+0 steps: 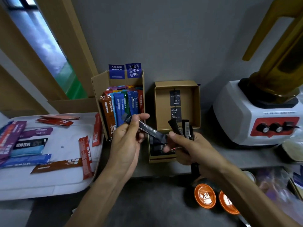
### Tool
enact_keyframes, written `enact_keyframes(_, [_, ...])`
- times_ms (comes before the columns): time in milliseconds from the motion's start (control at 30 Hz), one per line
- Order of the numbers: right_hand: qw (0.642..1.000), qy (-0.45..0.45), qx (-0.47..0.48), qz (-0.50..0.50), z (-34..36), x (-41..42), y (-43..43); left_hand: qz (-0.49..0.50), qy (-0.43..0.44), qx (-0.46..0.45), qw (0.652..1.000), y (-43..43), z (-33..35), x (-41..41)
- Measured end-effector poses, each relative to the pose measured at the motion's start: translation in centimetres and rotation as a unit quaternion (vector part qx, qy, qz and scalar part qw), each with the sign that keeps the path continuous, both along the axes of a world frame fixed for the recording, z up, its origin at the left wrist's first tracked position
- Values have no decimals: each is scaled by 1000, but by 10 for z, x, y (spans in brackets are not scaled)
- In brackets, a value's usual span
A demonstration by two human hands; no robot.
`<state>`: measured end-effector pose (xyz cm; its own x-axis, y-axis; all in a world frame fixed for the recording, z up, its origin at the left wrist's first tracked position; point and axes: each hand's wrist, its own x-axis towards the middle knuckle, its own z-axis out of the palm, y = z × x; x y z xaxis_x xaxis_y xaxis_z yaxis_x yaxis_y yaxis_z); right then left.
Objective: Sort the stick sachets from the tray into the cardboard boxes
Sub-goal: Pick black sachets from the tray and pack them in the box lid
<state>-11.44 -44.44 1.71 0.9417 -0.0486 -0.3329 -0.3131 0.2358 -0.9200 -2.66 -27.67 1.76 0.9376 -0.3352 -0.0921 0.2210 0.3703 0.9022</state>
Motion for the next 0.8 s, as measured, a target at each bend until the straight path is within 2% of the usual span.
enact_keyframes(267, [998,-7,19,-61,-4,-5,-11,-32,-45,64,996,-2,-8,-7])
enact_keyframes(500, [999,-2,7,-39,-13,-11,-11,-8,-91,129,987,-11,-4,-15])
enact_keyframes(700, [999,3,6,-43,-15,-16,-13,7,-82,161,984,-16,-4,-15])
enact_keyframes(800, [998,-10,29,-57,-13,-19,-15,3,-41,138,990,-18,-2,-15])
